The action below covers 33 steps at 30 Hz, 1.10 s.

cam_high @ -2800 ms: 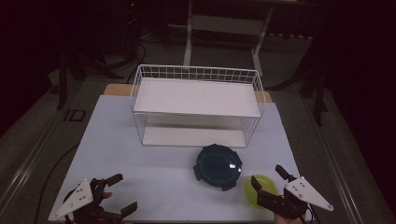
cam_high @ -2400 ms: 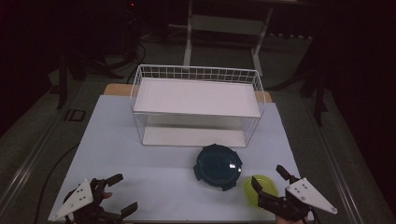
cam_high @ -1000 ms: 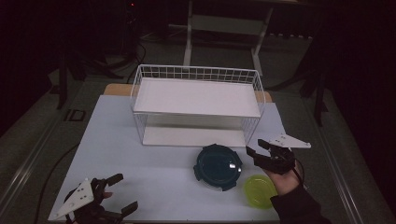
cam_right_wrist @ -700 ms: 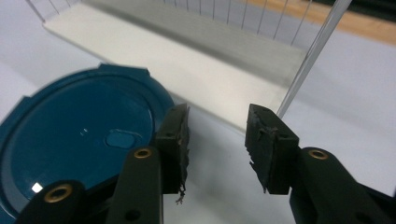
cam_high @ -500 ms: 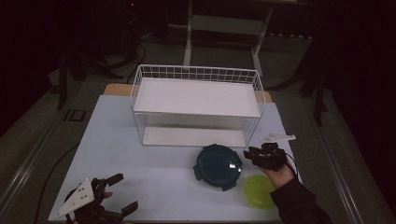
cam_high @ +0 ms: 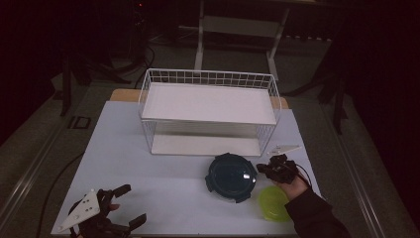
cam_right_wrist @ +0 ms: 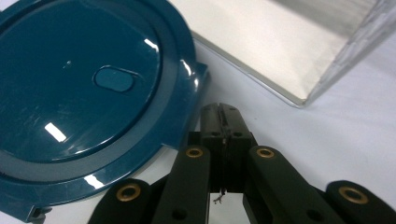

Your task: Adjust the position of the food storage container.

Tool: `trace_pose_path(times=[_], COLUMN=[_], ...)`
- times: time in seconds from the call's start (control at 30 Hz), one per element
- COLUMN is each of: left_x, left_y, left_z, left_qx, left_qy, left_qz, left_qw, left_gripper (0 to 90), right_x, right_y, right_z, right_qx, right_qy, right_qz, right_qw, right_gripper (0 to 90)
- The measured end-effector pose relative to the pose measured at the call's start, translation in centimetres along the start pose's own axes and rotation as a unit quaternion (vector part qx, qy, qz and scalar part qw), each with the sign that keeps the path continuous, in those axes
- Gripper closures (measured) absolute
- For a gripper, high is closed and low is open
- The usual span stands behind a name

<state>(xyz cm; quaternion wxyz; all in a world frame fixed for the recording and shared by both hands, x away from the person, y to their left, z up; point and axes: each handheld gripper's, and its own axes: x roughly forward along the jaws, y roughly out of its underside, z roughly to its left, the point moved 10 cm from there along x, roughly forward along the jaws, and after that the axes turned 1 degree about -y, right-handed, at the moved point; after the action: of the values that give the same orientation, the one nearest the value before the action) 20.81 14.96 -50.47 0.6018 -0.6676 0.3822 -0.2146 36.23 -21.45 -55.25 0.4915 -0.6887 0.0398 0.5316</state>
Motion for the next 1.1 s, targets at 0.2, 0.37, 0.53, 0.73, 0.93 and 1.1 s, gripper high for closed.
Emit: trace_pose_path(times=[0.2,0.37,0.53,0.73,0.93,1.1], left_x=[0.0,0.1,0.1,0.2,0.3,0.1], left_y=[0.0,0.0,0.0,0.1,0.1,0.1], left_z=[0.0,-0.1,-0.2,-0.2,-0.3,-0.2], left_qx=[0.0,0.001,0.004,0.004,0.004,0.004], left_qy=[0.001,0.001,0.002,0.003,0.004,0.002], left_qz=[0.001,0.002,0.004,0.005,0.006,0.005], left_qw=[1.0,1.0,1.0,1.0,1.0,1.0], left_gripper=[0.0,0.0,0.0,0.0,0.0,0.0], right_x=[0.2,0.2,0.1,-0.1,-0.1,0.4], right_y=[0.0,0.0,-0.3,-0.6,-0.7,-0.9], right_z=[0.6,1.1,1.9,3.2,3.9,3.6], right_qx=[-0.016,-0.017,-0.018,-0.021,-0.03,-0.042], right_qy=[-0.005,-0.006,-0.021,-0.046,-0.052,-0.032], right_qz=[0.012,0.023,0.021,0.024,0.028,0.031], right_qw=[0.9998,0.9996,0.9994,0.9984,0.9978,0.9981], right_gripper=[90.0,90.0,90.0,90.0,90.0,90.0])
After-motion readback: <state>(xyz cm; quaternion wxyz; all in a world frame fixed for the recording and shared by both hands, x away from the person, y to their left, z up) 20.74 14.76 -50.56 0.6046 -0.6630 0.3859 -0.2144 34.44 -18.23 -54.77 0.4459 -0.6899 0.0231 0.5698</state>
